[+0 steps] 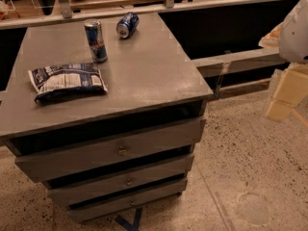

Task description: Pick redbull can

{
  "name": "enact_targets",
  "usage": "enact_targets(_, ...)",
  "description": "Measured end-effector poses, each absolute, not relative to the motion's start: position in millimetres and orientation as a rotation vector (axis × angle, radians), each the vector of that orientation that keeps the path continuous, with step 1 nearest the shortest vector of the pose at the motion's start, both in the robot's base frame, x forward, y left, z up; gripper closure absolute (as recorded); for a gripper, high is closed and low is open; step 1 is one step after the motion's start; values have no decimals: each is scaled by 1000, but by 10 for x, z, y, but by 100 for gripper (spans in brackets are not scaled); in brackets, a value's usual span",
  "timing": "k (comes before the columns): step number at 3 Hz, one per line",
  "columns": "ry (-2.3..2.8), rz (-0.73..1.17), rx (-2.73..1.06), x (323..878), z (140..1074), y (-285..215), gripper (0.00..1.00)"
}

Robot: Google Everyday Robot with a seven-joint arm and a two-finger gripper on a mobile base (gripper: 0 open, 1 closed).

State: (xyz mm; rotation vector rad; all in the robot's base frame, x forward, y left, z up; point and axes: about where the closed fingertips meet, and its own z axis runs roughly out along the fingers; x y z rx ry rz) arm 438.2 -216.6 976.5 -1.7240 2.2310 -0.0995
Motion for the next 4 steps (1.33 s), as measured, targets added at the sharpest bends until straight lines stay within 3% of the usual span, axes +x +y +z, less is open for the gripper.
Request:
enact_targets(2, 2200, -32, -1681, 4425, 9827, -2144, 0)
enact_targets(4, 1950, 296, -1540, 5042, 10169, -1541, 0)
